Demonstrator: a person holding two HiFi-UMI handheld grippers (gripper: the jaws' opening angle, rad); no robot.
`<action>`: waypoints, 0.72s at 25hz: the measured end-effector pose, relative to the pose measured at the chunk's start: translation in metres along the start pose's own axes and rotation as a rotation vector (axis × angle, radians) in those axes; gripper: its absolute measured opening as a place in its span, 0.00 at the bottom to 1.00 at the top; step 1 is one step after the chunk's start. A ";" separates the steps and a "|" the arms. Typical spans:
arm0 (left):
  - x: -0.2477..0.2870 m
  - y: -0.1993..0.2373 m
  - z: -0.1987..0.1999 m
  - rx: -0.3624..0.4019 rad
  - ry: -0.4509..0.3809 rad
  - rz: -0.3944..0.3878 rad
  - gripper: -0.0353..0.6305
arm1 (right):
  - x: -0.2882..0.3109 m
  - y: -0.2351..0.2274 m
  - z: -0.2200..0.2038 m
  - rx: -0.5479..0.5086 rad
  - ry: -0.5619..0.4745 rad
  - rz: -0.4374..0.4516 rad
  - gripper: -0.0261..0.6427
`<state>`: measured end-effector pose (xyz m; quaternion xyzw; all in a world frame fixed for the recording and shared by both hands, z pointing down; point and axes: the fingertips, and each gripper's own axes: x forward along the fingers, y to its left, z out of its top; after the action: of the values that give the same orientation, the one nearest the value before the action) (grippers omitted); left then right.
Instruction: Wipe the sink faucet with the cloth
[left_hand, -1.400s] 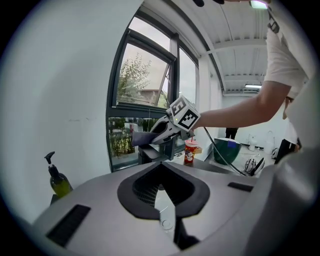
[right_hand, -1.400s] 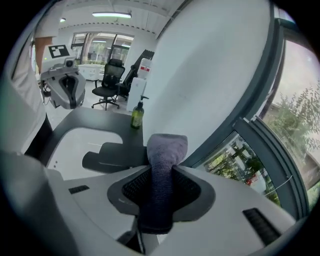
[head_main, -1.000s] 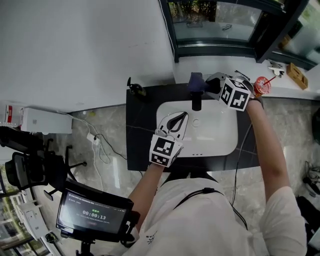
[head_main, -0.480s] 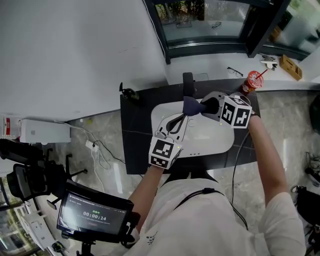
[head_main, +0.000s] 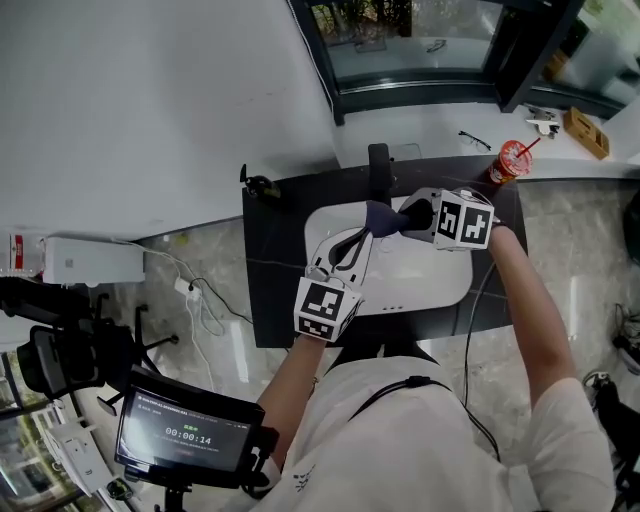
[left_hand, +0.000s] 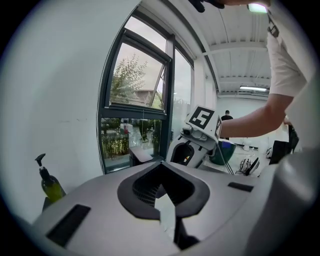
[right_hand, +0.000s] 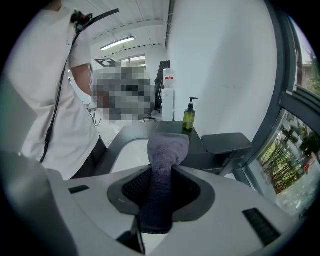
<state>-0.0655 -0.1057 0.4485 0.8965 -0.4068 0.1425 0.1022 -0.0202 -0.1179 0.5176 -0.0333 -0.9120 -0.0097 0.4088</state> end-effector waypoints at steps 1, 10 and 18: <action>-0.001 0.002 -0.001 -0.002 0.002 0.005 0.05 | 0.002 -0.003 -0.002 0.013 0.008 0.008 0.21; -0.007 0.014 0.001 -0.017 -0.007 0.050 0.05 | 0.015 -0.033 -0.020 0.013 0.128 0.037 0.21; -0.003 0.019 -0.002 -0.025 -0.003 0.057 0.05 | 0.012 -0.078 -0.026 0.064 0.125 -0.094 0.21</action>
<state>-0.0825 -0.1156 0.4511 0.8834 -0.4341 0.1389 0.1089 -0.0140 -0.1964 0.5451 0.0236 -0.8850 -0.0018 0.4650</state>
